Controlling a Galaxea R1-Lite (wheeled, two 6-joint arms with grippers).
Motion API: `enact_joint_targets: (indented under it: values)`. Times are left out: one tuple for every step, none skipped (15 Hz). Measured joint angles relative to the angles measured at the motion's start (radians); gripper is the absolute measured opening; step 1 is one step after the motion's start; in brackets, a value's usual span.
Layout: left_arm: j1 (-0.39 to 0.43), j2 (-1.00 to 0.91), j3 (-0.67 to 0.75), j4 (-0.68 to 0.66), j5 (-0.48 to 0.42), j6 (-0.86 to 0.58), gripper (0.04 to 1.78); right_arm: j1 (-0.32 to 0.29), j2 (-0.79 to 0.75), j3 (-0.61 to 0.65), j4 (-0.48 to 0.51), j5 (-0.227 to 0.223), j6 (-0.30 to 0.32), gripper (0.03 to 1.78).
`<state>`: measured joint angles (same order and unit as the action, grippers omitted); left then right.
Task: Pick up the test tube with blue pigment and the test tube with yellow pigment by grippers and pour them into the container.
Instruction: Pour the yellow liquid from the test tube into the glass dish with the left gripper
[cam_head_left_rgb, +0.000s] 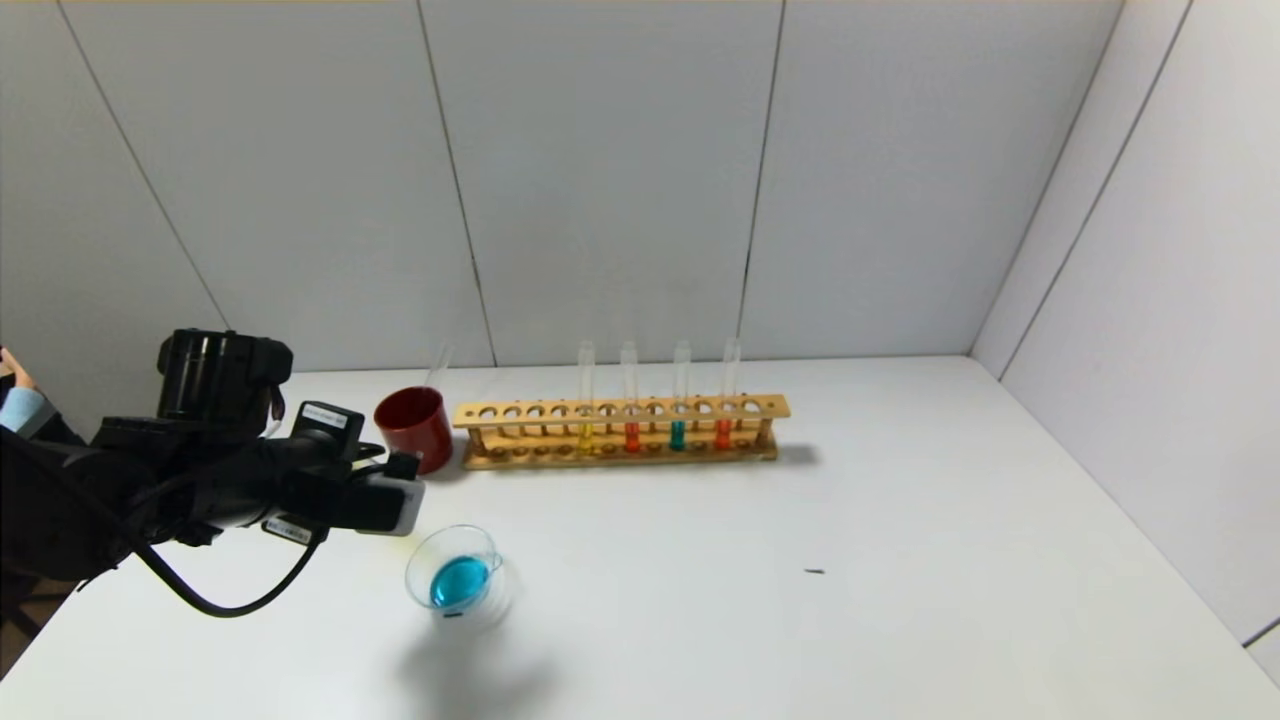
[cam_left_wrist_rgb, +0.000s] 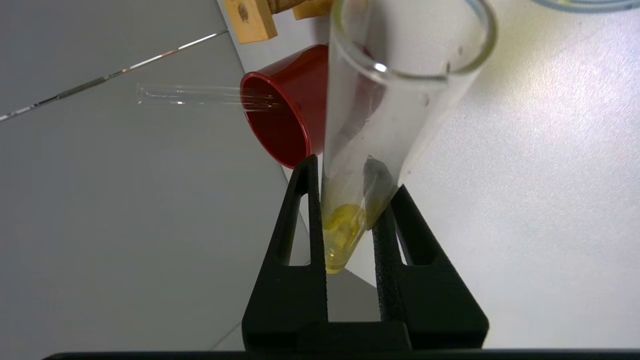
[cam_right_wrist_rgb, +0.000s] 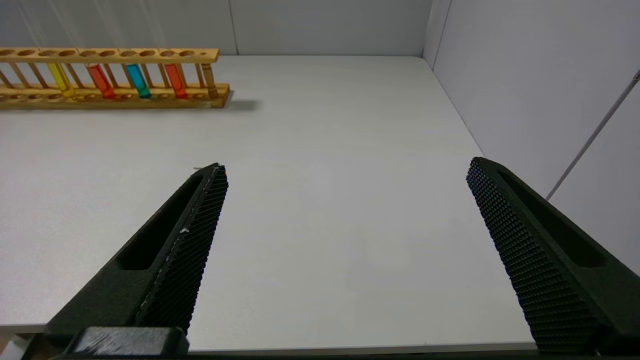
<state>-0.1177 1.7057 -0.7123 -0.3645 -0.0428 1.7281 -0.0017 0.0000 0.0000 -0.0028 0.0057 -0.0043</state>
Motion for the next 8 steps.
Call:
enact_joint_targets:
  values:
    - [-0.003,0.006,-0.004,0.000,0.001,0.010,0.32,0.000,0.000,0.000,0.000,0.000,0.000,1.75]
    - [-0.005,0.011,-0.005,0.000,0.001,0.012,0.32,0.000,0.000,0.000,0.000,0.000,0.000,1.75]
    - [-0.007,0.014,-0.008,0.000,0.001,0.014,0.32,0.000,0.000,0.000,0.000,0.000,0.000,1.75]
    - [-0.007,0.019,-0.009,0.000,0.004,0.015,0.32,0.000,0.000,0.000,0.000,0.000,0.000,1.75]
    - [-0.007,0.024,-0.009,0.000,0.010,0.022,0.32,0.000,0.000,0.000,0.000,0.000,0.000,1.75]
    - [-0.007,0.026,-0.009,0.000,0.016,0.035,0.32,0.000,0.000,0.000,0.000,0.000,0.000,1.75]
    - [-0.008,0.029,-0.009,-0.001,0.026,0.055,0.32,0.000,0.000,0.000,0.000,0.000,0.000,1.75]
    - [-0.008,0.031,-0.010,-0.001,0.030,0.068,0.32,0.000,0.000,0.000,0.000,0.000,0.000,1.75]
